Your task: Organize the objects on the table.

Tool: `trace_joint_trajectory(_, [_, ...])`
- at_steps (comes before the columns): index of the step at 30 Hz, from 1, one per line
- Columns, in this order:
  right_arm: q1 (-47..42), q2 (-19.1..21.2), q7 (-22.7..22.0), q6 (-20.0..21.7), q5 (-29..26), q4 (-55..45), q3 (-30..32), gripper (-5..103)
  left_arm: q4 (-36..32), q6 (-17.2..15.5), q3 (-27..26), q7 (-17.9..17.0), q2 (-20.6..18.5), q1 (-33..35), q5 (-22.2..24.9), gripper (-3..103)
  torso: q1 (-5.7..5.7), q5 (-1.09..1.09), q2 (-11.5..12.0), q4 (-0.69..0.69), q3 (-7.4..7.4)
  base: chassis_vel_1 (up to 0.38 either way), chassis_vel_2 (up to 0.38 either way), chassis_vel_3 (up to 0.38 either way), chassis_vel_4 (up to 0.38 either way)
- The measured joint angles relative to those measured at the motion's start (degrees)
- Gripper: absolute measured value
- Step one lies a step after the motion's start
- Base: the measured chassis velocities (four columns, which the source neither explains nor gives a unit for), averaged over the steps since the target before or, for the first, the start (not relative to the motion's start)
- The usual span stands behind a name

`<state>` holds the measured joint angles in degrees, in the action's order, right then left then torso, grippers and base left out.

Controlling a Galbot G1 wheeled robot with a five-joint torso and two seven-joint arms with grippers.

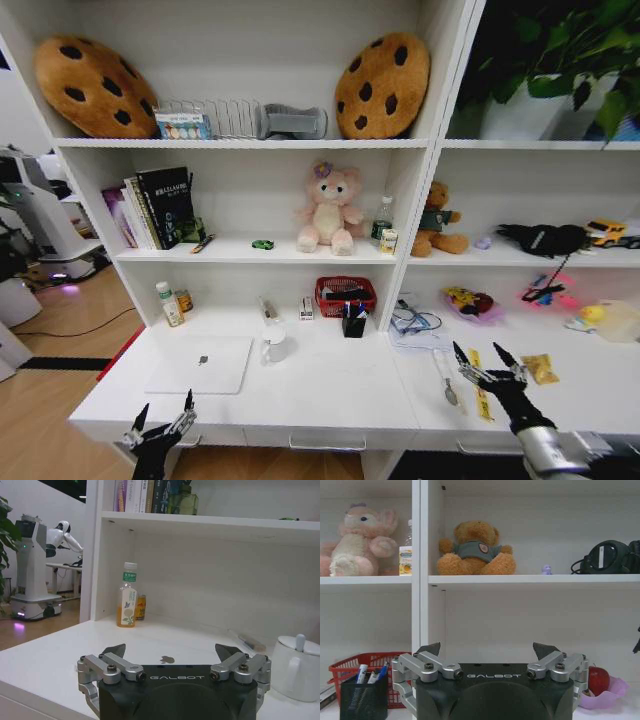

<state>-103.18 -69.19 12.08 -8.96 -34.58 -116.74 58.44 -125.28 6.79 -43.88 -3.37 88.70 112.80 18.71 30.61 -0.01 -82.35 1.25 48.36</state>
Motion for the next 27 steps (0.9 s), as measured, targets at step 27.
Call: trace_joint_trajectory(27, [7.38, 11.75, -0.48, 11.38, -2.63, 5.83, 1.98, 100, 0.65, 0.27, 0.47, 0.2, 0.75, 0.3, -0.6, 100, 0.01, -0.04, 0.0, -0.01, 0.0, -0.177, -0.183, 0.175, 0.167])
